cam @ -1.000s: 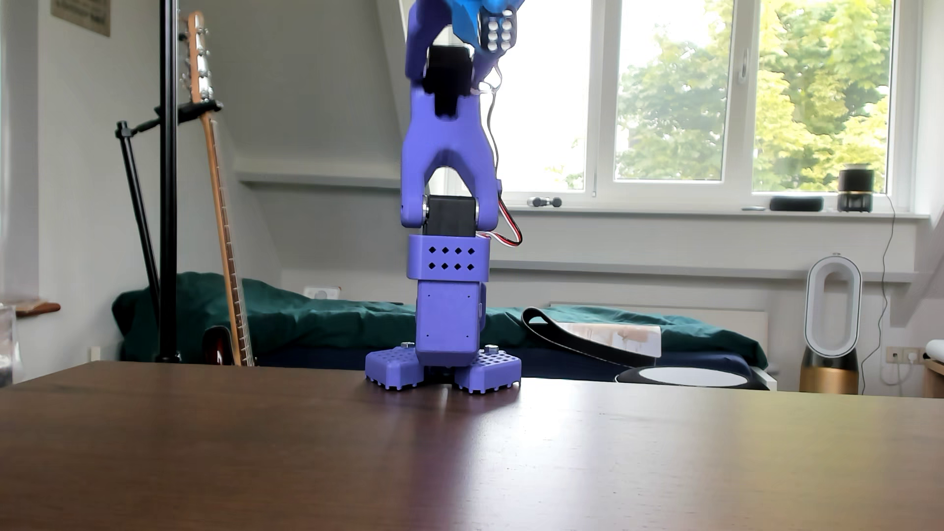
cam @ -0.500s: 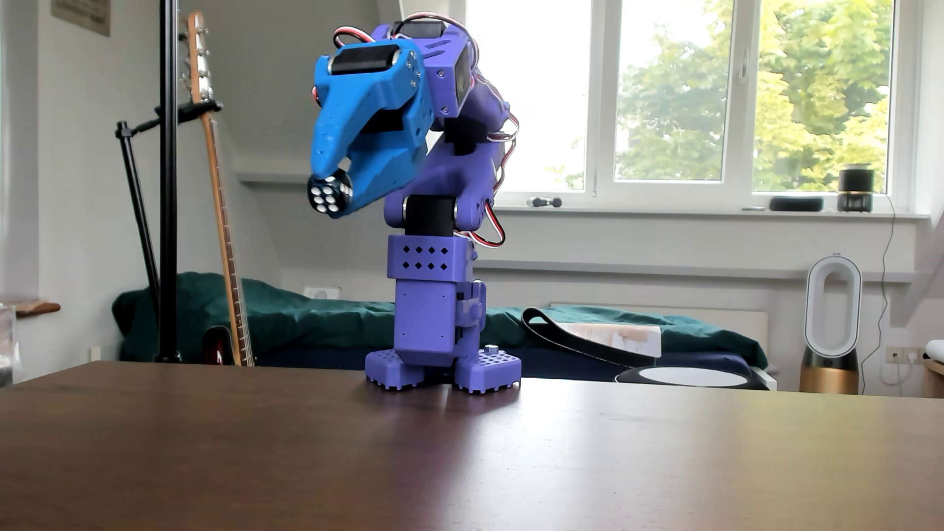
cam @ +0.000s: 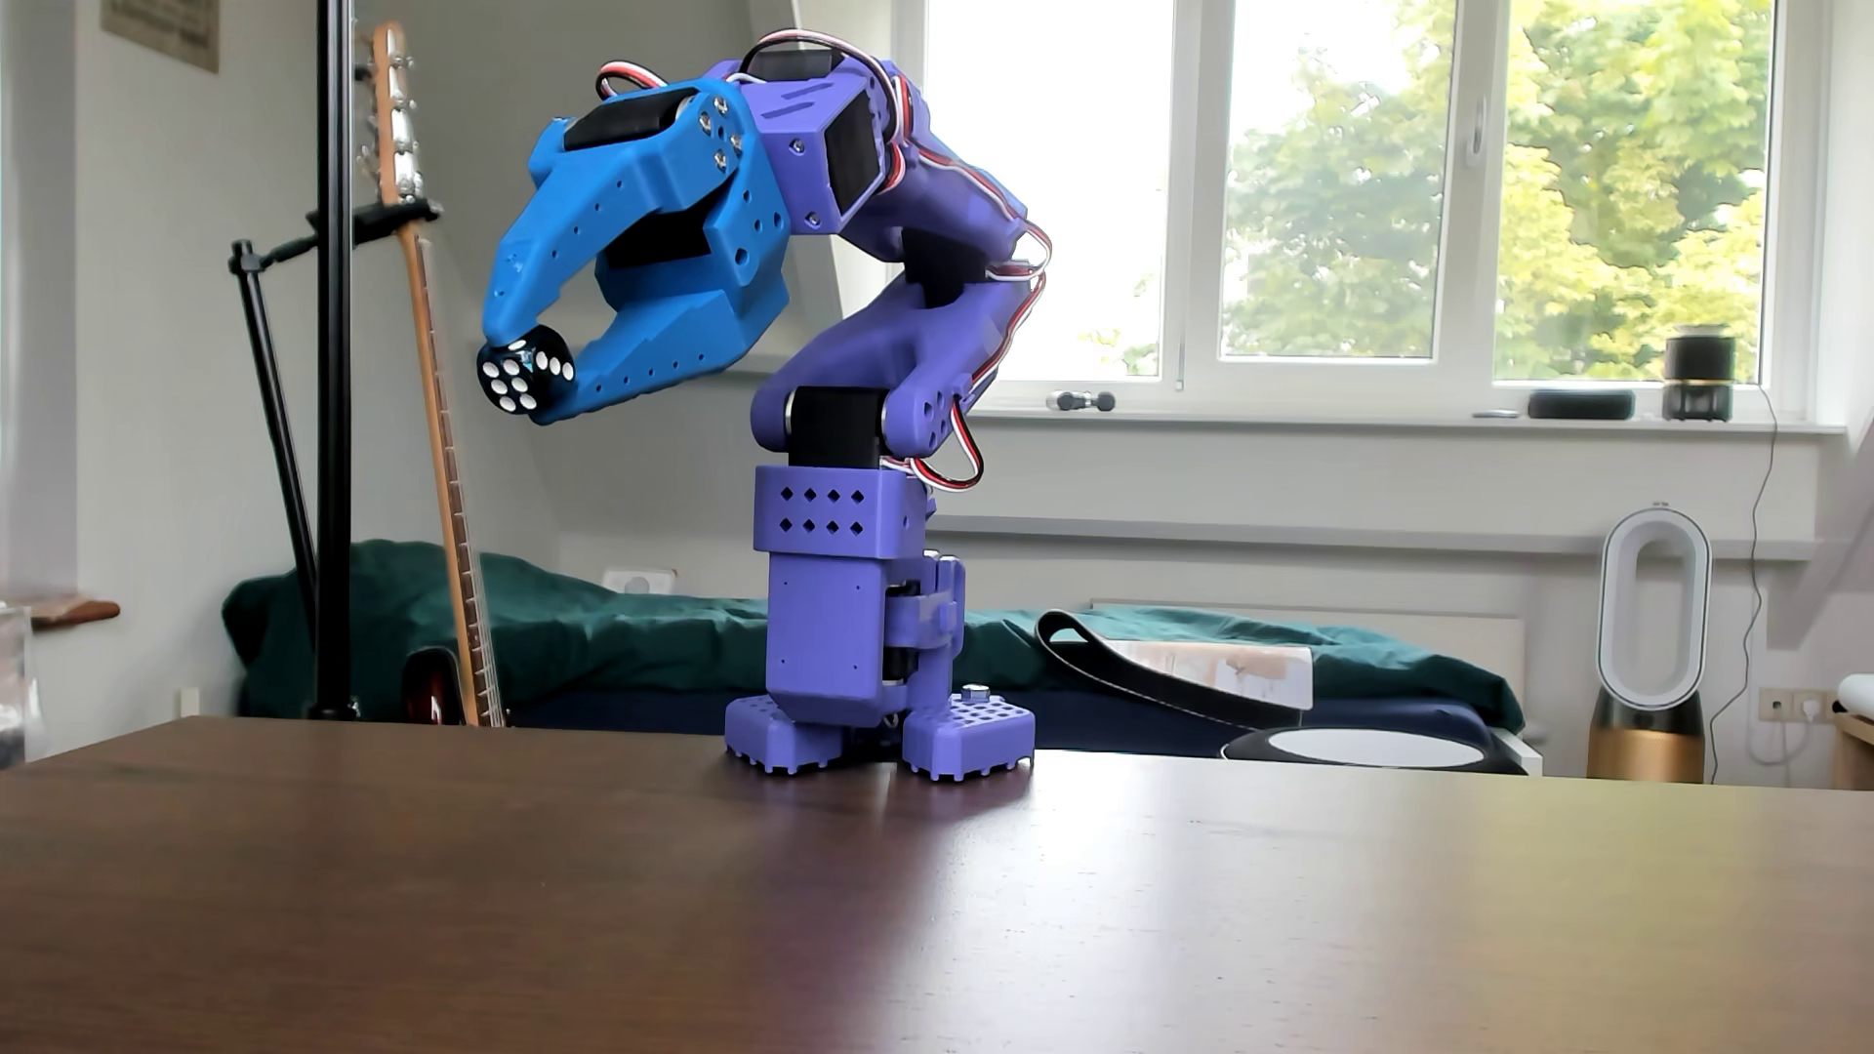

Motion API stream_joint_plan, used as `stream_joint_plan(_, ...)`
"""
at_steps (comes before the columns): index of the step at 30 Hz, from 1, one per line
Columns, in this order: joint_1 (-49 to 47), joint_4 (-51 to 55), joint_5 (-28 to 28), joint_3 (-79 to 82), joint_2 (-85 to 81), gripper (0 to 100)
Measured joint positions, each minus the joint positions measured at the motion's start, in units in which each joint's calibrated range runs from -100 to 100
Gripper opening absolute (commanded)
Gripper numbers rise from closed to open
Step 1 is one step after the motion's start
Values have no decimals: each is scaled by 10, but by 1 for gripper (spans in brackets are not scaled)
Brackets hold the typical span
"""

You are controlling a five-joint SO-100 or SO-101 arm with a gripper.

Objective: Grab the blue dice

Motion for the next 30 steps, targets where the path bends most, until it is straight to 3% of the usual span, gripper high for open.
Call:
stream_joint_plan(6, -20, 0, 25, 1, 0, 20)
stream_joint_plan(27, -25, 0, 30, 13, 0, 20)
stream_joint_plan(30, -25, 0, 30, 18, 0, 16)
